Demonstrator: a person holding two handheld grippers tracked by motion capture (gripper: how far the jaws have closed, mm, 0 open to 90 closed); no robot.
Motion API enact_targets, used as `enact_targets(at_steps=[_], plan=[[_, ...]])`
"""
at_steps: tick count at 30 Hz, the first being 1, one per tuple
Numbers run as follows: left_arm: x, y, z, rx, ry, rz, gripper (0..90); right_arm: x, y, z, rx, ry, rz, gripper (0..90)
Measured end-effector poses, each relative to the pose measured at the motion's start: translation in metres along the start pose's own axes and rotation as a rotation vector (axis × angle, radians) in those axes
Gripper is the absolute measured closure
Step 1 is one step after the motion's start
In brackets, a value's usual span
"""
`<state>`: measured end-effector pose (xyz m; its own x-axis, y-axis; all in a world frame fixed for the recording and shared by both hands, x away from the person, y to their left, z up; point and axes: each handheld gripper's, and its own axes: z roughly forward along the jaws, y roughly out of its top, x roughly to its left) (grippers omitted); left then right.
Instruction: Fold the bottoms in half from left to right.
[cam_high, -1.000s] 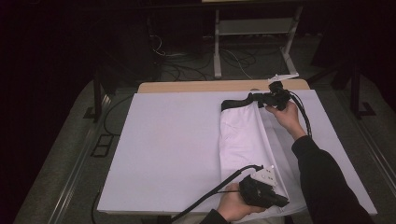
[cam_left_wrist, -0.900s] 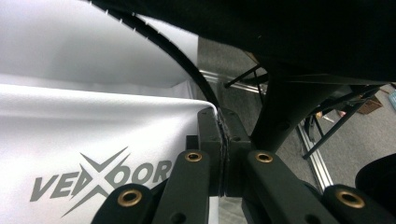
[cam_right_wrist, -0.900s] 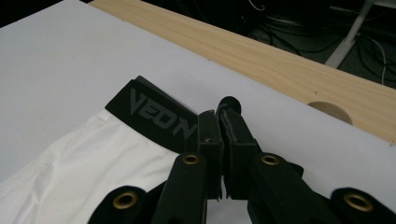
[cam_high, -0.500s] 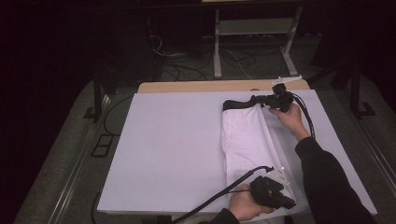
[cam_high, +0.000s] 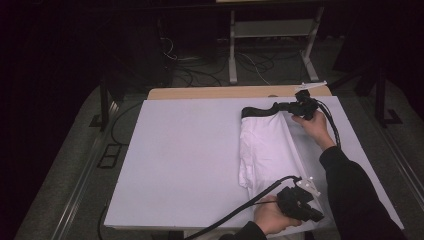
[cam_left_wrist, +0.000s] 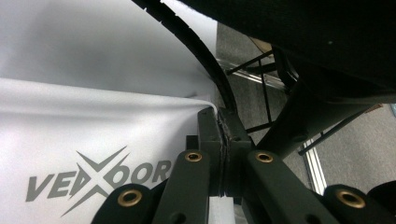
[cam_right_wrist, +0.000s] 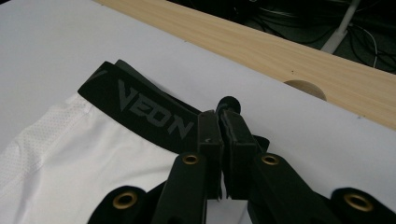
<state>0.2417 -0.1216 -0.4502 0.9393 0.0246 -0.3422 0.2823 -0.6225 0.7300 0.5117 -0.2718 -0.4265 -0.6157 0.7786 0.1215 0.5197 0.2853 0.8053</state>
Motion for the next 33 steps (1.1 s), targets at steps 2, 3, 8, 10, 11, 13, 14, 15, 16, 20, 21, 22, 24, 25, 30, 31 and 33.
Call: enact_targets(at_steps=[2,3,8,10,11,13,14,15,16,20,21,22,24,25,30,31,33], plan=[[0.001,0.002,0.002,0.003,0.0,-0.004,87.9,-0.001,0.0,0.0,0.004,0.0,-0.004,85.5],[0.001,0.003,0.003,0.001,0.001,-0.007,87.9,-0.001,0.0,0.0,0.006,0.0,-0.006,85.3],[0.003,0.006,0.008,0.006,0.0,-0.011,87.9,-0.003,-0.002,0.0,0.013,0.0,-0.01,85.4],[0.003,0.006,0.01,0.002,-0.001,-0.015,87.9,-0.004,-0.003,-0.001,0.015,-0.003,-0.007,85.2],[0.004,0.006,0.011,0.001,-0.002,-0.023,87.7,-0.005,-0.003,-0.001,0.017,-0.003,-0.004,84.9],[0.005,0.006,0.013,-0.001,-0.002,-0.024,87.5,-0.006,-0.004,-0.001,0.02,-0.007,-0.006,84.6],[0.006,0.006,0.014,-0.003,-0.005,-0.033,87.1,-0.006,-0.004,-0.001,0.019,-0.008,-0.002,83.5],[0.007,0.006,0.014,-0.007,-0.011,-0.043,84.4,-0.007,-0.004,0.0,0.022,-0.014,0.012,78.2],[0.008,0.006,0.014,-0.009,-0.007,-0.06,76.3,-0.008,-0.004,0.0,0.03,-0.02,0.037,71.6],[0.007,0.005,0.008,-0.04,0.047,-0.094,50.3,-0.002,-0.003,-0.004,0.032,-0.029,0.056,54.2],[0.007,0.005,0.006,-0.051,0.057,-0.098,44.7,0.0,-0.003,-0.006,0.026,-0.03,0.053,48.9],[0.006,0.005,0.003,-0.061,0.06,-0.101,40.5,0.002,-0.002,-0.007,0.022,-0.026,0.054,44.8],[0.004,0.006,-0.002,-0.069,0.076,-0.091,33.9,0.006,-0.002,-0.012,0.011,-0.002,0.058,33.8],[0.003,0.007,-0.006,-0.075,0.093,-0.086,29.4,0.007,-0.001,-0.014,-0.001,0.007,0.059,29.9],[0.006,0.009,-0.025,-0.114,0.107,-0.095,17.0,0.019,0.001,-0.023,-0.017,0.037,0.048,11.8],[0.008,0.01,-0.029,-0.118,0.113,-0.098,15.3,0.021,0.002,-0.025,-0.028,0.041,0.048,9.7],[0.01,0.01,-0.036,-0.123,0.127,-0.098,12.5,0.025,0.002,-0.029,-0.04,0.028,0.043,1.4]])
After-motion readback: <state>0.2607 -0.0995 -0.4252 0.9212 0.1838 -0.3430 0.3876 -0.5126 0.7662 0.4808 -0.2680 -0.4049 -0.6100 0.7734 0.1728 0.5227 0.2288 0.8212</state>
